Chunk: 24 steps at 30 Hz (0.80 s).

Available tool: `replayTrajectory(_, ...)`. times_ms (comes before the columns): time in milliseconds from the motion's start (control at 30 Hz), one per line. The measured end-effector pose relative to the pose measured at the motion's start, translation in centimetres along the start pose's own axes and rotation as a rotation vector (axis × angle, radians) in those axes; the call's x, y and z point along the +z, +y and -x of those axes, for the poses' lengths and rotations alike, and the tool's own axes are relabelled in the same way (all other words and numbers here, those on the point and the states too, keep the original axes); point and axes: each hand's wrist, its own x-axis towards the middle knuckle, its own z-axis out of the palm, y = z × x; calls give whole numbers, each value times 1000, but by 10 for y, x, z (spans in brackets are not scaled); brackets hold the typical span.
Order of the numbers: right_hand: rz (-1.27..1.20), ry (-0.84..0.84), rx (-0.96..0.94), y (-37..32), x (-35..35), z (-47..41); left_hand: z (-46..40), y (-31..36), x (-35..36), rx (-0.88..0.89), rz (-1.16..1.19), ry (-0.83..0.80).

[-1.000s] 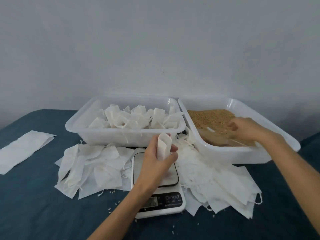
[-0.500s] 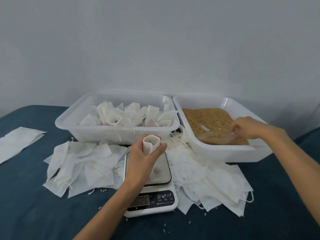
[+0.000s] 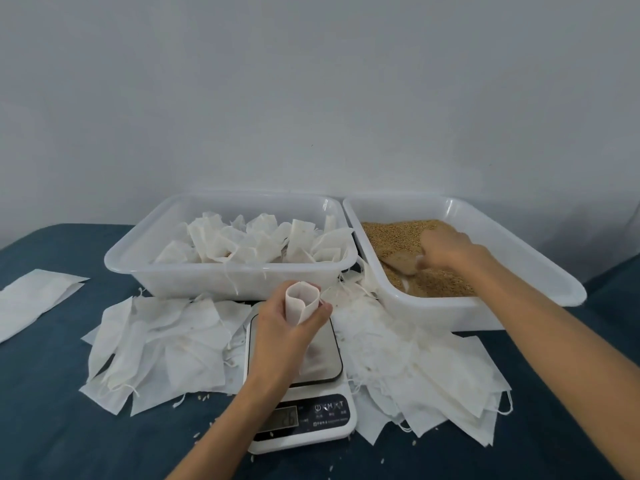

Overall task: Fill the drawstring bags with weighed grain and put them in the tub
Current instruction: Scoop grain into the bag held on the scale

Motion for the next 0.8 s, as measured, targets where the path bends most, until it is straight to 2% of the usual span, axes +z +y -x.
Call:
replayTrajectory(267,-94,24,29,-25,0,-32,-4,-2,-5,19,39,15)
replayTrajectory(533,-357,153,222,10,4,-23,-5,-2,-6,29,38,1)
replayTrajectory(633,-429,231,208,21,8,-13,-4,-1,-6,25,44,-7)
replayTrajectory(800,-474,267,129,30,3,17,-5,-3,-6,28,-2,-10)
